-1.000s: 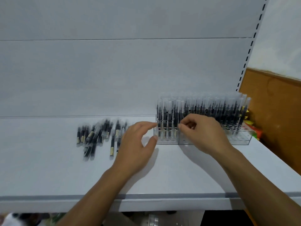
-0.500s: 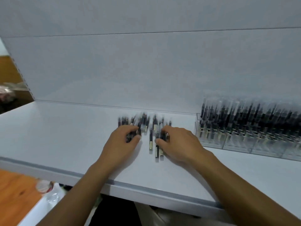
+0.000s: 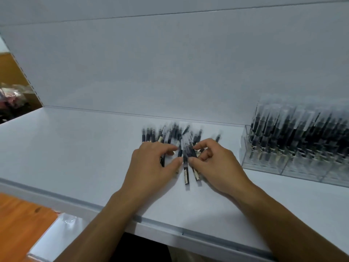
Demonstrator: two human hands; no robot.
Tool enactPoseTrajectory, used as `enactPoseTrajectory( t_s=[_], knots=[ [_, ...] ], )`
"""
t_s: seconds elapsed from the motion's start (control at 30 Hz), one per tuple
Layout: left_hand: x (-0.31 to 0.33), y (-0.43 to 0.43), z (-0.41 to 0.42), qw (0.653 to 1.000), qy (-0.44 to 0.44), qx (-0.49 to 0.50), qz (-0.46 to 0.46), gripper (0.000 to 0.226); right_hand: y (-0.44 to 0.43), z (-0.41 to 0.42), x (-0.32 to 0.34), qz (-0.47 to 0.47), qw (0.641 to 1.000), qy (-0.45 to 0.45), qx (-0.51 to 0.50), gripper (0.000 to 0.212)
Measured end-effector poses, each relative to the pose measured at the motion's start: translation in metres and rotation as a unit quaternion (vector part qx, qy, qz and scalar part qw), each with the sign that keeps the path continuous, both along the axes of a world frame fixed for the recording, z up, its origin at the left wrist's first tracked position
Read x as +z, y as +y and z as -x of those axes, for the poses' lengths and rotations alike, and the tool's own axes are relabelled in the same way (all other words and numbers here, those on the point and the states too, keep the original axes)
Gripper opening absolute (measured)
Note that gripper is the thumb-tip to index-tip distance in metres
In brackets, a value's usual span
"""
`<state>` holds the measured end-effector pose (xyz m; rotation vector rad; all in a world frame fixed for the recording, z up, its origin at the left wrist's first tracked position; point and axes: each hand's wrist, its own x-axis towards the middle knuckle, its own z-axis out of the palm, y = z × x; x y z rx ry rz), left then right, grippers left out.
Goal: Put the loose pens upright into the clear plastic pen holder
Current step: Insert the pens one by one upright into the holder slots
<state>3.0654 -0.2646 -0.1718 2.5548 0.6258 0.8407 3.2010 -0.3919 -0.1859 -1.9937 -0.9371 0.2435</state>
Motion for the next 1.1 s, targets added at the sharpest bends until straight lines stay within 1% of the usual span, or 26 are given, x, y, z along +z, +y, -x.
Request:
enactPoseTrajectory(
  t_s=[0.1, 0.2, 0.33, 0.43, 0.57, 0.63, 0.7, 0.83, 0.9, 1.0, 1.1],
  knots=[
    [0.008, -0.006, -0.012, 0.999, 0.039, 0.005, -0.015, 0.041, -0.001, -0.003, -0.001, -0.010, 1.000, 0.018, -0.007, 0.024],
    [0.013, -0.009, -0.022, 0.994, 0.089, 0.011, -0.054, 0.044, -0.002, -0.004, 0.000, -0.018, 0.999, 0.031, -0.019, 0.026],
    [0.019, -0.007, -0.034, 0.982, 0.181, 0.035, -0.040, 0.049, -0.003, -0.007, 0.001, -0.022, 0.998, 0.038, -0.041, 0.028],
    [0.020, -0.006, -0.037, 0.976, 0.214, 0.042, -0.013, 0.044, -0.007, -0.009, 0.002, -0.006, 0.999, 0.028, -0.046, 0.029],
    [0.018, -0.006, -0.036, 0.968, 0.245, 0.051, -0.031, 0.032, -0.008, -0.009, 0.002, -0.001, 0.999, 0.034, -0.033, 0.032],
    [0.020, -0.005, -0.037, 0.965, 0.254, 0.054, -0.033, 0.025, -0.007, -0.008, 0.003, 0.002, 0.999, 0.035, -0.030, 0.032],
    [0.021, -0.003, -0.037, 0.965, 0.255, 0.050, -0.016, 0.018, -0.008, -0.005, 0.004, 0.005, 0.999, 0.029, -0.030, 0.031],
    [0.022, -0.004, -0.033, 0.974, 0.225, 0.038, 0.011, 0.015, -0.005, 0.001, 0.003, 0.017, 1.000, -0.004, -0.025, 0.032],
    [0.021, -0.004, -0.032, 0.977, 0.208, 0.028, 0.040, 0.010, -0.004, 0.003, 0.003, 0.020, 1.000, -0.010, -0.020, 0.035],
    [0.024, -0.004, -0.035, 0.977, 0.189, 0.017, 0.097, 0.011, -0.003, 0.000, 0.004, 0.002, 0.999, 0.018, -0.027, 0.033],
    [0.025, -0.008, -0.043, 0.978, 0.183, -0.005, 0.102, 0.009, -0.003, -0.004, 0.005, -0.059, 0.995, 0.064, -0.057, 0.023]
  ],
)
